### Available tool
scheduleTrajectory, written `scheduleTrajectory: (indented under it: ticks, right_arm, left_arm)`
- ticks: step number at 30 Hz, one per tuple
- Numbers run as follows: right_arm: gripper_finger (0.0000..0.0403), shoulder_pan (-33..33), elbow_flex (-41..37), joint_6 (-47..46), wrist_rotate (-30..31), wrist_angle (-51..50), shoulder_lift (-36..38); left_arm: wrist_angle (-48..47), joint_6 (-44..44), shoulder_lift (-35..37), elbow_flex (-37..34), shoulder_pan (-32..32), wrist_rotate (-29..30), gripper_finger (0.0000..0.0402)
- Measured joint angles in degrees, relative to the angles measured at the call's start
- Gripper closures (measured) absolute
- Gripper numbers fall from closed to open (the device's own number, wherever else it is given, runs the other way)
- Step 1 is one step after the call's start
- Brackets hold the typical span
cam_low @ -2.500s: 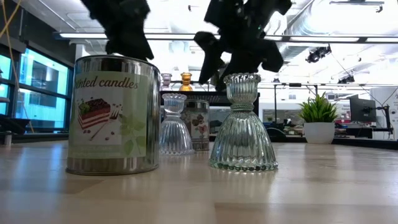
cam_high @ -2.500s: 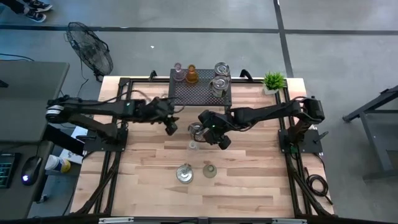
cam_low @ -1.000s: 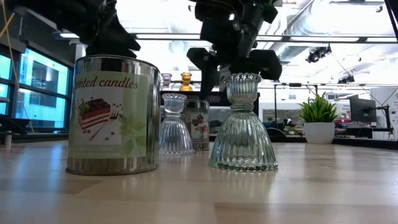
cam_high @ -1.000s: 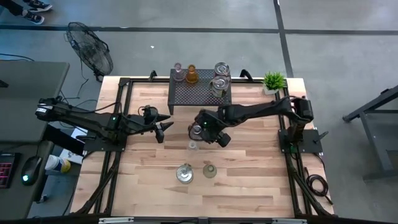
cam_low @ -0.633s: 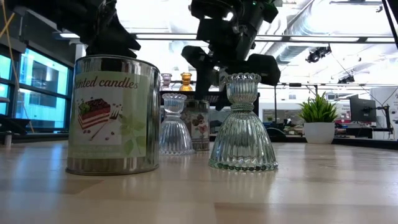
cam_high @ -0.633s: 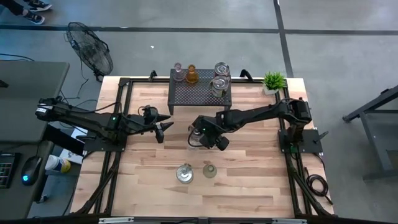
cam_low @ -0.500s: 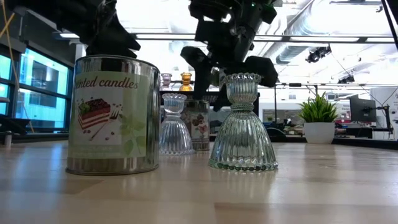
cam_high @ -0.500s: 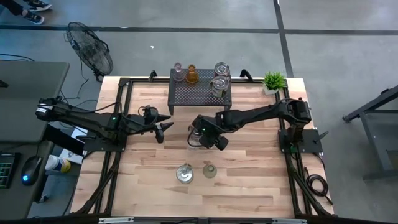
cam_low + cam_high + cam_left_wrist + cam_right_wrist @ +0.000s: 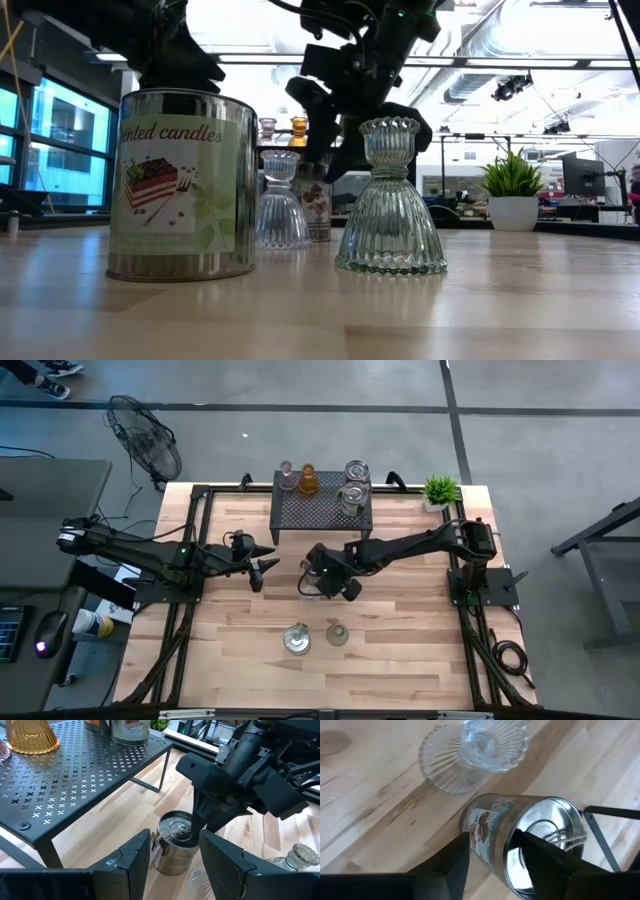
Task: Pick & Place candle stick holders
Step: Put the brown scented candle on the shelf aligned with the other scented candles
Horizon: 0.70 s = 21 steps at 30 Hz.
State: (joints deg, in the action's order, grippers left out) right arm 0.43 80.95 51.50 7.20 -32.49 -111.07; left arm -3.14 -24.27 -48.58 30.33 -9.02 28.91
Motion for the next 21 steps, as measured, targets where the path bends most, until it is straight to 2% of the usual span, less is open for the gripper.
scheduleTrajectory:
  ticks: [9,21]
  right_arm:
    - [0.0293,0.1,0.0,-0.5,0.9,-0.6,-0.1]
    - [0.0321,0.1,-0.1,-1.6,-0.2,-1.2,-0.1]
  left_arm:
    - [-0.1,0.1,0.0,0.0,0.0,-0.5,0.0236]
    - [-0.3,0.0,0.0,0.0,0.0,-1.5,0.0236]
